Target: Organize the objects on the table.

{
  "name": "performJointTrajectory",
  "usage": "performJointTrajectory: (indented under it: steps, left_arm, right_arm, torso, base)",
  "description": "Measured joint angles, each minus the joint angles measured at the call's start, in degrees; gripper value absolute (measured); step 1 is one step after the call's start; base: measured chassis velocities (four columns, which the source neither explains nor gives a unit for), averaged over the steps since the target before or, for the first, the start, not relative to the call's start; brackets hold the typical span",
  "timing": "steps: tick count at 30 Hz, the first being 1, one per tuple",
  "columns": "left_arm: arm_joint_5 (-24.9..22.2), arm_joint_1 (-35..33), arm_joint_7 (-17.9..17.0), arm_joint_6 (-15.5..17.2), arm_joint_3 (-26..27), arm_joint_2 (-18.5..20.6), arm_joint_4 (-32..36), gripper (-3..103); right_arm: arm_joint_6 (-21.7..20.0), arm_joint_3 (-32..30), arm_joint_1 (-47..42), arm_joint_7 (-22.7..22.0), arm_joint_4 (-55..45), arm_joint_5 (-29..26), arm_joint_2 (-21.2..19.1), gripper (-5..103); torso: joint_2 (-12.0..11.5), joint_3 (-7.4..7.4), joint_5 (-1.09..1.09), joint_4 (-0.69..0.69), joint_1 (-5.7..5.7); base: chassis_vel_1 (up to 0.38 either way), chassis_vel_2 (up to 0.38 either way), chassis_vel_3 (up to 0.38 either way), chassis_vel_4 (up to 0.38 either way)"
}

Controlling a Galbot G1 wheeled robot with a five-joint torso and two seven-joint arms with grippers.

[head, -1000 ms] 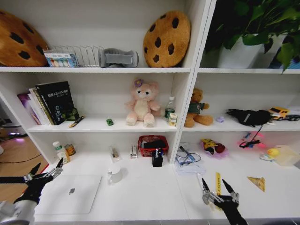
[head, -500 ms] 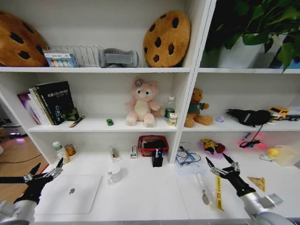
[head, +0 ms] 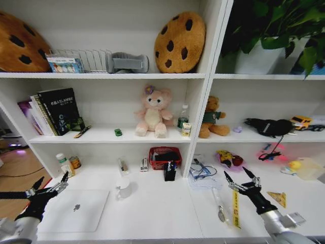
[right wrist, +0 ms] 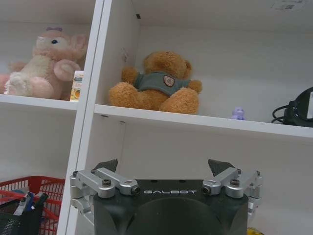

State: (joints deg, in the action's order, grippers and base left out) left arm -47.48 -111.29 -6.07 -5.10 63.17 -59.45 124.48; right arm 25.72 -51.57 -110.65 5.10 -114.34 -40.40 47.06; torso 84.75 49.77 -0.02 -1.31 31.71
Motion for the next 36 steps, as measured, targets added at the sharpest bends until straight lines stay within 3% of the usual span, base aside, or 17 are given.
performJointTrajectory:
  steps: [10, 20, 23, 29, 34, 36]
  left_arm:
    - [0.0, 0.0, 0.0, 0.0, 0.0, 0.0, 0.0, 100]
    - [0.0, 0.0, 0.0, 0.0, 0.0, 0.0, 0.0, 100]
    - [0.0, 0.0, 0.0, 0.0, 0.0, 0.0, 0.0, 100]
    - [0.0, 0.0, 0.0, 0.0, 0.0, 0.0, 0.0, 100]
    - [0.0, 0.0, 0.0, 0.0, 0.0, 0.0, 0.0, 100]
    - [0.0, 0.0, 0.0, 0.0, 0.0, 0.0, 0.0, 100]
  right_arm:
    - [0.0, 0.3, 0.3, -1.1, 0.6, 0.9, 0.6, 100]
    - [-0.4, 1.2, 1.5, -5.1, 2.6, 3.3, 1.8, 100]
    - [-3.9, 1.7, 4.0, -8.5, 7.3, 1.9, 1.8, 100]
    - [-8.3, 2.3, 6.8, -11.3, 10.9, -0.2, 1.4, 100]
    - [-16.4, 5.1, 13.4, -16.3, 17.3, -4.2, 0.7, 100]
    - [-17.4, 5.5, 14.3, -17.3, 18.1, -4.5, 0.7, 100]
  torso:
    - [0.0, -0.01, 0.02, 0.0, -0.02]
    - [0.0, 0.0, 0.02, 0.01, 0.0]
    - [0.0, 0.0, 0.0, 0.0, 0.0]
    - [0.0, 0.0, 0.01, 0.01, 0.0]
    - [0.0, 0.0, 0.02, 0.01, 0.0]
    - [0.0, 0.0, 0.03, 0.02, 0.0]
  base:
    - [-0.165, -0.162, 0.156, 0.16]
    - [-0.08, -0.088, 0.066, 0.078]
    - [0.0, 0.0, 0.0, 0.0]
    - [0.0, 0.0, 0.0, 0.0]
    - [0.0, 0.0, 0.0, 0.0]
    - [0.0, 0.0, 0.0, 0.0]
